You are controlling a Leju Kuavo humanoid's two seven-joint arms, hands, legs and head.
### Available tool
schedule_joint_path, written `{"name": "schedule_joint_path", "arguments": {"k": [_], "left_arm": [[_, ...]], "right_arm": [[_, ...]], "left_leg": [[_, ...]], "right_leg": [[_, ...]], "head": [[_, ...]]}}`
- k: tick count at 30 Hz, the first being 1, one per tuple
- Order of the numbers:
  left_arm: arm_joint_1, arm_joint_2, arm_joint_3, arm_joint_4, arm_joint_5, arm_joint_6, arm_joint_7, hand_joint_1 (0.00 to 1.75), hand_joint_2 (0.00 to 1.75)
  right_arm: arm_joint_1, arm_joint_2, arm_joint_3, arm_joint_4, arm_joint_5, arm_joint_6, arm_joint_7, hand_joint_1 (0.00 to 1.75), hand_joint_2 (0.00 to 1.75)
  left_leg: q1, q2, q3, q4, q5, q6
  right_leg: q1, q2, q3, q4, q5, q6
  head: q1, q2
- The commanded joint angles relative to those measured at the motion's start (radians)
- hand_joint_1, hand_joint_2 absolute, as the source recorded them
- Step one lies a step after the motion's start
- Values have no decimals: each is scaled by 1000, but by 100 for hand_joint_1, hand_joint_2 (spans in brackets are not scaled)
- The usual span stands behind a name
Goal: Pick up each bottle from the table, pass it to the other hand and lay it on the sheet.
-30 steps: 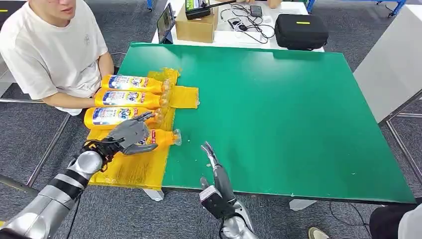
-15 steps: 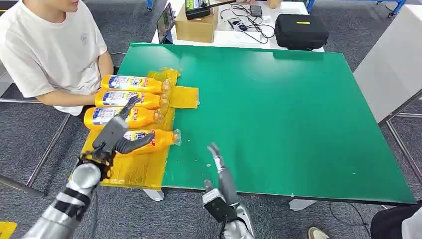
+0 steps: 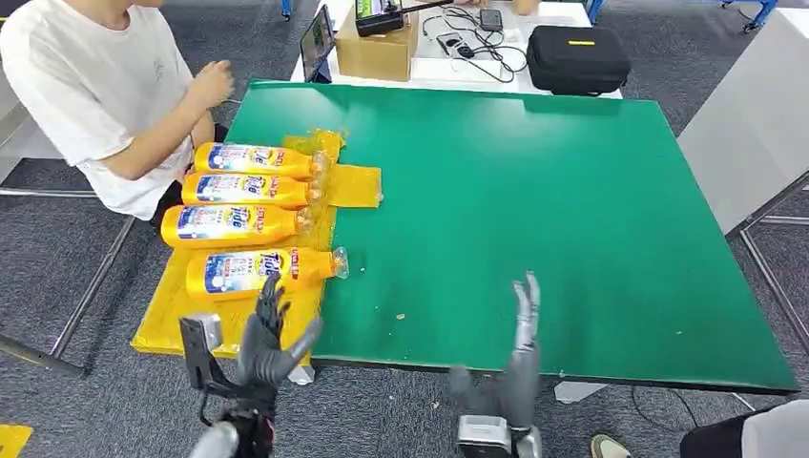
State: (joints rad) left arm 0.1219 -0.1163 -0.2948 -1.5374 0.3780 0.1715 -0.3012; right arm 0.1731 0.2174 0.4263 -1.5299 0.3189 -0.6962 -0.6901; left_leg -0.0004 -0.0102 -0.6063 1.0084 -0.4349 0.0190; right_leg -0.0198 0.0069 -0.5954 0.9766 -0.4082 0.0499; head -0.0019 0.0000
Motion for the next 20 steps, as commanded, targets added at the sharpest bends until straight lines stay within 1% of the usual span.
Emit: {"name": "schedule_joint_path", "arguments": {"k": [1, 2, 3, 4, 5, 6, 8, 9, 11, 15, 16, 17, 19, 20], "left_arm": [[-25, 2, -116, 150, 19, 89, -91, 0, 175], [-33, 5, -121, 151, -50, 170, -139, 0, 175], [-44, 4, -117, 150, -35, 162, -141, 0, 175], [-49, 4, -118, 150, -38, 162, -143, 0, 175], [-63, 3, -121, 159, -62, 184, -156, 0, 175], [-69, -1, -125, 169, -92, 206, -172, 0, 175], [-69, -6, -129, 175, -96, 209, -176, 0, 175], [-69, -6, -129, 175, -96, 209, -176, 0, 175], [-67, -5, -136, 176, -104, 209, -185, 0, 175], [-76, -10, -174, 207, -148, 219, -233, 0, 175], [-84, -15, -195, 231, -167, 220, -255, 0, 175], [-84, -19, -198, 237, -169, 223, -260, 0, 175], [-87, -25, -202, 253, -166, 225, -265, 0, 175], [-89, -31, -206, 265, -153, 222, -267, 0, 175]], "right_arm": [[88, 44, -184, -41, -13, -2, -8, 0, 175], [54, 10, -133, 49, -153, -2, -8, 0, 175], [33, 7, -137, 86, -113, -2, -8, 0, 175], [26, 8, -137, 98, -114, -2, -8, 0, 175], [2, 2, -130, 141, -129, -2, -8, 0, 175], [-10, -5, -121, 172, -151, -2, 9, 0, 175], [-12, -8, -120, 177, -155, -2, 11, 0, 175], [-12, -8, -120, 177, -155, -2, 11, 0, 175], [-9, -11, -118, 175, -150, -2, 12, 0, 175], [-11, -8, -141, 186, -54, -2, 28, 0, 175], [-14, -3, -157, 193, -32, -2, 26, 0, 175], [-15, -4, -156, 196, -35, -2, 28, 0, 175], [-16, -7, -154, 198, -40, -2, 34, 0, 175], [-15, -5, -156, 199, -33, -2, 36, 0, 175]], "left_leg": [[1, -2, 6, -2, -1, -1], [0, -2, 5, -2, -1, -1], [1, 0, 4, -2, 0, -1], [1, 0, 7, -3, -1, -1], [1, 0, 5, -2, 0, -1], [2, 1, 7, -2, -1, -1], [1, 1, 5, -2, 0, -1], [2, 0, 7, -2, 0, -1], [1, 1, 6, -2, 0, 0], [2, 1, 8, -2, -1, -1], [1, 0, 7, -2, 0, -1], [1, 0, 9, -3, -1, -1], [1, 0, 5, -2, 0, 0], [1, 0, 8, -2, -1, -1]], "right_leg": [[1, -4, 7, -2, -2, -2], [1, -3, 6, -1, -2, -2], [1, -1, 5, -2, 0, -2], [2, -2, 7, -3, -1, -3], [1, -1, 6, -3, 0, -2], [2, -1, 8, -3, -1, -3], [1, -1, 4, -2, 0, -2], [2, -2, 7, -3, 0, -2], [1, -1, 6, -2, 0, -2], [2, -2, 9, -3, -1, -3], [1, -2, 7, -2, -1, -2], [2, -3, 10, -3, -1, -3], [1, -2, 6, -2, 0, -2], [2, -2, 9, -3, -1, -2]], "head": [[0, 0], [0, 0], [0, 0], [0, 0], [0, 0], [0, 0], [0, 0], [0, 0], [0, 0], [0, 0], [0, 0], [0, 0], [0, 0], [0, 0]]}}
